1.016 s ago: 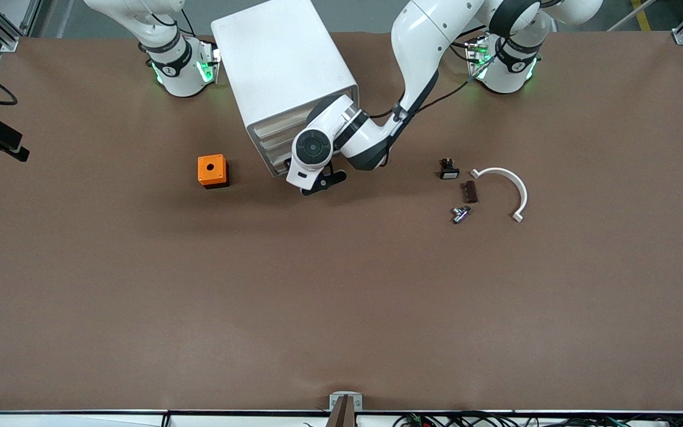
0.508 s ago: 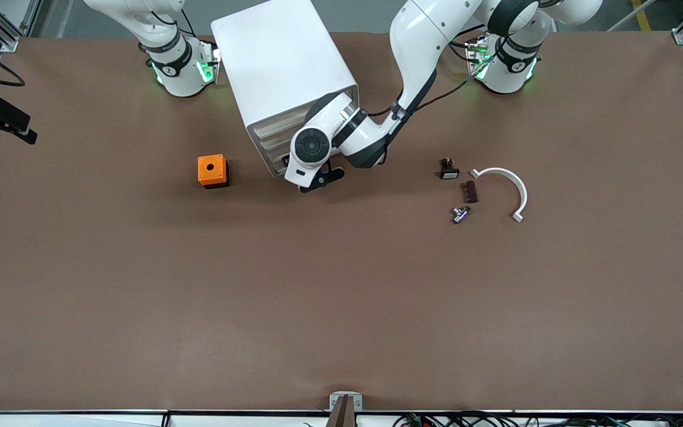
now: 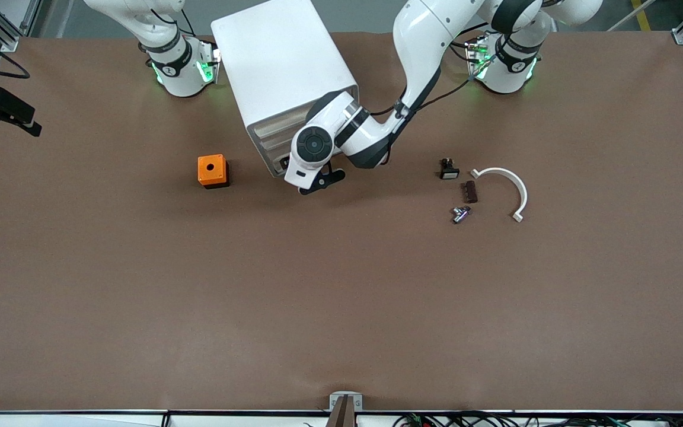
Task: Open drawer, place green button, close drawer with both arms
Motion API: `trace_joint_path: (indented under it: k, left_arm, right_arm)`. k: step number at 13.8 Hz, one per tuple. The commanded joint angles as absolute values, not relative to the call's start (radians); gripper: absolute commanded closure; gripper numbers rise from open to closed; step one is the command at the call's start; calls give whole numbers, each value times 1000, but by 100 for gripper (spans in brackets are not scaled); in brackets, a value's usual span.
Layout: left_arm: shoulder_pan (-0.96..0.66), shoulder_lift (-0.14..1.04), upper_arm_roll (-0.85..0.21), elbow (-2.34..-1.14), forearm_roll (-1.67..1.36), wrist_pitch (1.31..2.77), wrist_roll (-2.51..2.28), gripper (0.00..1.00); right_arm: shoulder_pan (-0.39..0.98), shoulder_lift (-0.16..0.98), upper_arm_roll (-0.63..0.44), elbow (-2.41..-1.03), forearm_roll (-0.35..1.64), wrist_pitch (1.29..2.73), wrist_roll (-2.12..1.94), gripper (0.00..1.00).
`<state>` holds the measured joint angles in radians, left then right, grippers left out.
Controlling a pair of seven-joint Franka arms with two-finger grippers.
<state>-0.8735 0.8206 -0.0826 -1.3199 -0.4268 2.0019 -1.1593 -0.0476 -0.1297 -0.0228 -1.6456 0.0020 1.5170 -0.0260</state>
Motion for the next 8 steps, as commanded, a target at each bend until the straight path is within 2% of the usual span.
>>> trace_joint_path:
  k: [1, 8]
  left_arm:
    - [-841, 764, -78, -1333, -436, 2002, -1160, 0]
    - [-683, 617, -78, -1338, -434, 1991, -1167, 0]
  right_arm:
    - [-61, -155, -23, -1674, 9, 1546, -20, 0]
    - [-60, -156, -23, -1674, 8, 1546, -20, 0]
